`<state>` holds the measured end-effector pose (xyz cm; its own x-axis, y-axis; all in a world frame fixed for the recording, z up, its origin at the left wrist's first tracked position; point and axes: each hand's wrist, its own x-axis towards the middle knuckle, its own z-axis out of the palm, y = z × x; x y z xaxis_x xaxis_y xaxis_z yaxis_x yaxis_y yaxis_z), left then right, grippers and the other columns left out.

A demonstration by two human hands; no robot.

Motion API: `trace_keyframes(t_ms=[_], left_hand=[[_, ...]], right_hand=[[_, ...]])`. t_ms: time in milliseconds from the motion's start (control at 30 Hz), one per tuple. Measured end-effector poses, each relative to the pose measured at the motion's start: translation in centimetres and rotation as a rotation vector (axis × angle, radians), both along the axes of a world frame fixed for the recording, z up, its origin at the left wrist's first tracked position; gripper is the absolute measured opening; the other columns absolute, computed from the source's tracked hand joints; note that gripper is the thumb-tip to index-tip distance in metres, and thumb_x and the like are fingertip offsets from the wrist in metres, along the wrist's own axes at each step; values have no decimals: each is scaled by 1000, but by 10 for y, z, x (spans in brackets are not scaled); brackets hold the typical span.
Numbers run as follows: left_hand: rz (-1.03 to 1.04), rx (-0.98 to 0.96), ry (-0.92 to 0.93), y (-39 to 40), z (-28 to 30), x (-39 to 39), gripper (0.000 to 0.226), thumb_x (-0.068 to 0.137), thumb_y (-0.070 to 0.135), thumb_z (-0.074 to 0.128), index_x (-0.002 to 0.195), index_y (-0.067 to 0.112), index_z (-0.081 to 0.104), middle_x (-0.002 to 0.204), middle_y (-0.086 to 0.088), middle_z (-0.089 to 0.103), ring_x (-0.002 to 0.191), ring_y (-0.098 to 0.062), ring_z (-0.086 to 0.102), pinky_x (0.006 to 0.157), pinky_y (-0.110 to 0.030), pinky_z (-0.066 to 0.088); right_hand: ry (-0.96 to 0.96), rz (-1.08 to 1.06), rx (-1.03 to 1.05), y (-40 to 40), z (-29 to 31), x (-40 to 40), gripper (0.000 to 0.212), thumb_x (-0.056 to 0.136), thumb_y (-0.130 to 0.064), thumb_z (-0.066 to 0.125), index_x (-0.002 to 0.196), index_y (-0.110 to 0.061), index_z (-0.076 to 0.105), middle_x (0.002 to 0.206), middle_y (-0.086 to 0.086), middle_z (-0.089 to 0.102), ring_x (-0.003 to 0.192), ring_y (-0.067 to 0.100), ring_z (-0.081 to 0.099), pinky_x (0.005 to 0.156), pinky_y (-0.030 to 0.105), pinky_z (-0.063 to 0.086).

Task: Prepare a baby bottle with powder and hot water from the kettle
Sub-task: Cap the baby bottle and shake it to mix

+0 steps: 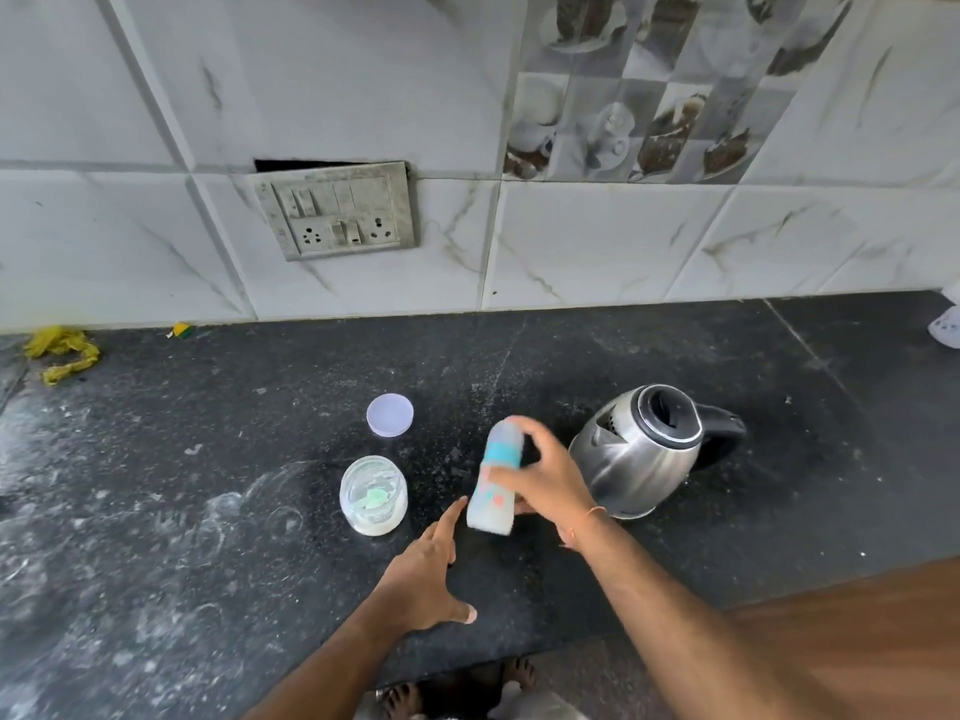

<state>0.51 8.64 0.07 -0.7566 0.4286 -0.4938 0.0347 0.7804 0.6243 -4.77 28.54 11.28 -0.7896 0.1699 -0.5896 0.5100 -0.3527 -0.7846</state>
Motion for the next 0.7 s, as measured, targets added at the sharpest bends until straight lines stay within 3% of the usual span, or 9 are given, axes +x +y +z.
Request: trace_keyframes(t_ms=[67,167,267,400,500,567,633,700], left_hand=[[-1,0,-6,2,1,0,155,67,44,99,168,51,-19,119,13,52,103,-10,63,91,-30,55],[15,-4,0,0,-1,1,154,67,44,99,170,48,-16,120,13,51,104,-9,62,89,-29,52],[2,-3,2,1,0,0,155,67,44,99,169,50,-17,120,13,52,105,-10,63,92,-30,55],[13,4,-7,-1,-4,0,155,67,44,99,169,51,-17,118,14,51,103,-9,62,91,-30,55],[-10,4,4,1,-2,-1,155,67,44,99,168,52,-18,118,12,51,103,-11,63,92,-32,56],[1,7,1,1,-2,-1,155,67,44,99,168,52,-19,120,11,52,105,-12,64,95,-34,56],[2,6,2,-1,-3,0,154,68,44,99,169,50,-17,121,11,51,104,-12,63,95,-34,56],[-7,7,5,-1,-2,-1,154,68,43,99,169,51,-17,120,11,51,102,-11,63,93,-32,56]], right_hand=[[77,-64,84,3,-5,4,69,83,-17,91,136,-49,60,133,4,67,106,25,78,74,51,70],[-92,-25,-129,-1,-3,2,70,79,-20,93,132,-53,61,130,-1,68,101,21,79,68,45,70],[73,-53,118,0,-8,8,68,83,-19,91,136,-48,61,133,4,68,105,25,79,71,47,70],[-82,-50,-102,-2,-5,4,68,77,-23,92,129,-53,62,131,-1,67,103,24,79,68,46,70],[49,-67,87,2,-8,7,61,82,-18,91,129,-47,63,131,4,68,105,27,78,68,46,70],[22,-85,-1,3,-9,4,63,83,-19,91,131,-46,62,133,4,66,107,26,77,68,45,70],[-125,-45,-141,0,-8,1,67,77,-22,93,130,-52,62,132,-1,67,103,23,79,66,44,70],[-63,-13,-25,2,-5,1,67,78,-20,93,131,-49,63,130,0,68,101,23,79,66,44,69]])
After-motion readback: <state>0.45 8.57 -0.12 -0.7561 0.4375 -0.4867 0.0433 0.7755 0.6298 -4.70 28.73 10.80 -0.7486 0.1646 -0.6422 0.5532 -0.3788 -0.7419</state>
